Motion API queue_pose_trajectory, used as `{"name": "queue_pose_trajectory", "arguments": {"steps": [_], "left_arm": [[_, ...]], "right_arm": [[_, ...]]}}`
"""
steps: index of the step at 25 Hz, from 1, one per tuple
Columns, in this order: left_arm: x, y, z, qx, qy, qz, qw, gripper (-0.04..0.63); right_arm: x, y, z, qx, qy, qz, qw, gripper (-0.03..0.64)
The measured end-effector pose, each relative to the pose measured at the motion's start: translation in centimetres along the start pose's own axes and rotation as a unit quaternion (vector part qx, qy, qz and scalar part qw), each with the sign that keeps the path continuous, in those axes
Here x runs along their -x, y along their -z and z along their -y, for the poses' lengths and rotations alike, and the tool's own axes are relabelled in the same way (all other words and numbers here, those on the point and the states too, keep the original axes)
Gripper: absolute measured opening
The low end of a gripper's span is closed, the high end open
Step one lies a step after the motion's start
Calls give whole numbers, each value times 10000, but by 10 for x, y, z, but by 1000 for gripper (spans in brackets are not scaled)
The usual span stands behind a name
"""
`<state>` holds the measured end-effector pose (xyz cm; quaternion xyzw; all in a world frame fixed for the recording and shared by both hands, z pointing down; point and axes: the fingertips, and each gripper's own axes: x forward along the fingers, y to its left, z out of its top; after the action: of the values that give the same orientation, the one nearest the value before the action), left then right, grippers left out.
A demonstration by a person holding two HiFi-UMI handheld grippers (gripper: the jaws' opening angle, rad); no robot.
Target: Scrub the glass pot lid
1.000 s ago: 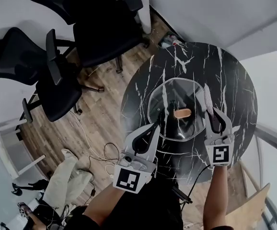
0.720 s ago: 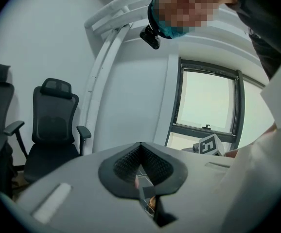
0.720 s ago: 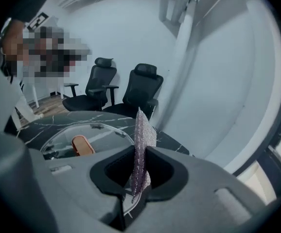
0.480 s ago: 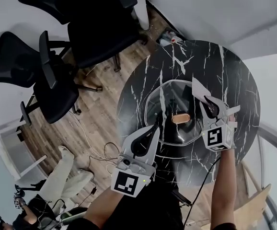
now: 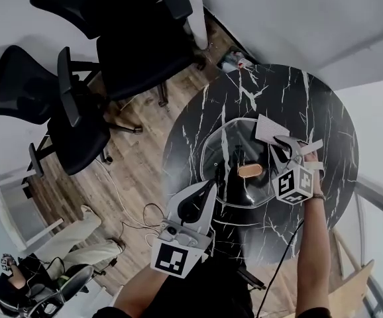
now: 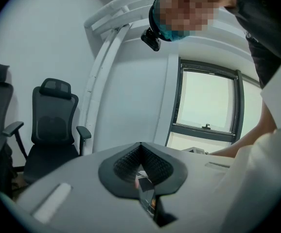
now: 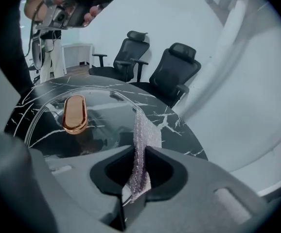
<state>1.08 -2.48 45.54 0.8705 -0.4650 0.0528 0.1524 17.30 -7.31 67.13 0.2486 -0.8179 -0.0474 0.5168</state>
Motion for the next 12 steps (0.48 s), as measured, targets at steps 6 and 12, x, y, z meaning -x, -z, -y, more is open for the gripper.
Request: {"name": "queue_pose_trajectory", "arguments": {"steps": [6, 12], "left_arm": [[9, 4, -2, 37, -46, -44, 10000, 2], [18, 0, -2, 120, -68, 63, 9999, 2]], "right_arm": [[-8, 5, -14, 148, -257, -221, 9993, 58], [-10, 4, -14, 169, -354, -359, 9986, 58]]}}
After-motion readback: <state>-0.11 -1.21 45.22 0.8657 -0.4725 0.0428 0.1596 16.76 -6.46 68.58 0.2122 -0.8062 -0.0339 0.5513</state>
